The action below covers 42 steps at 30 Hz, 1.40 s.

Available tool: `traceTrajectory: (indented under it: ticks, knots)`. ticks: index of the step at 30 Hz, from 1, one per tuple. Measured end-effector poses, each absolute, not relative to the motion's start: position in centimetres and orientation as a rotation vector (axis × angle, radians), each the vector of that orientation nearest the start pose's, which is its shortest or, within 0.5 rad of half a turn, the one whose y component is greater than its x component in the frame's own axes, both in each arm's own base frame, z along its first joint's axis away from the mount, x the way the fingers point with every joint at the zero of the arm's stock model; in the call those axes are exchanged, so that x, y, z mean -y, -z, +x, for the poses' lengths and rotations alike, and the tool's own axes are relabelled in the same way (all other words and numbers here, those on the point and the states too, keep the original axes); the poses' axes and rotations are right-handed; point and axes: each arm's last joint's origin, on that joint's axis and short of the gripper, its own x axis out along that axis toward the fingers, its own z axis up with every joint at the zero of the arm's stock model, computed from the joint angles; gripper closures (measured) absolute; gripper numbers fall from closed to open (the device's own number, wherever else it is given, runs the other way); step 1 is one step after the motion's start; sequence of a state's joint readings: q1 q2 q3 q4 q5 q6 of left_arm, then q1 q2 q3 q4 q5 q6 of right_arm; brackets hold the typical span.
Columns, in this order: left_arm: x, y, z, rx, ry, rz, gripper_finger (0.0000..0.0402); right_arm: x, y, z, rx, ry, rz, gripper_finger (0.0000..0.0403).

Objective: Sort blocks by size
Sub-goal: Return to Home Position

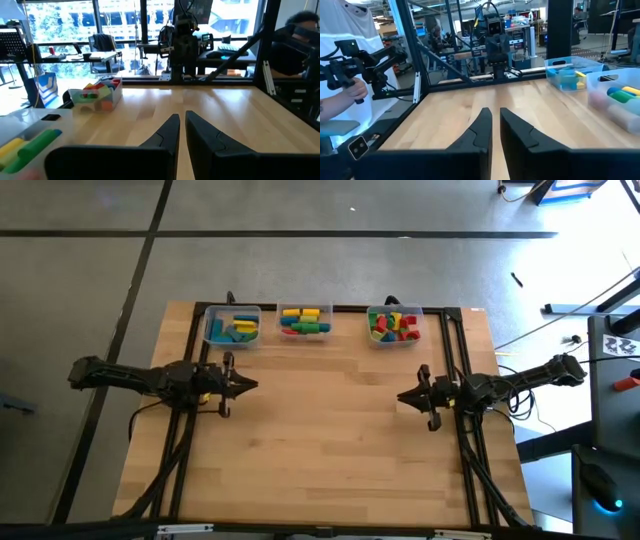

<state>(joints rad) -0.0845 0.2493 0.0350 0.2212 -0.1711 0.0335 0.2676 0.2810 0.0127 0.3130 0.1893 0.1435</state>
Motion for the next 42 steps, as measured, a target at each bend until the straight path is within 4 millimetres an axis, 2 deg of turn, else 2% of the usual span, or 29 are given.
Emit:
traceTrajectory:
  ticks: [4, 13, 20, 27, 42]
  knots:
    - [0.4, -16.9, 10.6, 0.009, -0.088, 0.032, 0.0377, -2.5, -17.3, 11.2, 0.035, -0.082, 0.131, 0.0370]
    - [0.2, -17.0, 9.7, 0.043, -0.102, 0.040, 0.0377, -2.5, -17.2, 10.6, 0.025, -0.130, 0.106, 0.0370]
    - [0.2, -17.0, 9.7, 0.039, -0.099, 0.056, 0.0377, -2.2, -17.1, 9.4, 0.046, -0.140, 0.119, 0.0370]
    - [0.2, -17.0, 9.7, 0.035, -0.099, 0.064, 0.0377, -2.0, -17.1, 9.5, 0.032, -0.085, 0.109, 0.0370]
    - [0.2, -17.0, 9.7, 0.033, -0.098, 0.060, 0.0377, -2.2, -17.3, 9.5, 0.042, -0.130, 0.110, 0.0370]
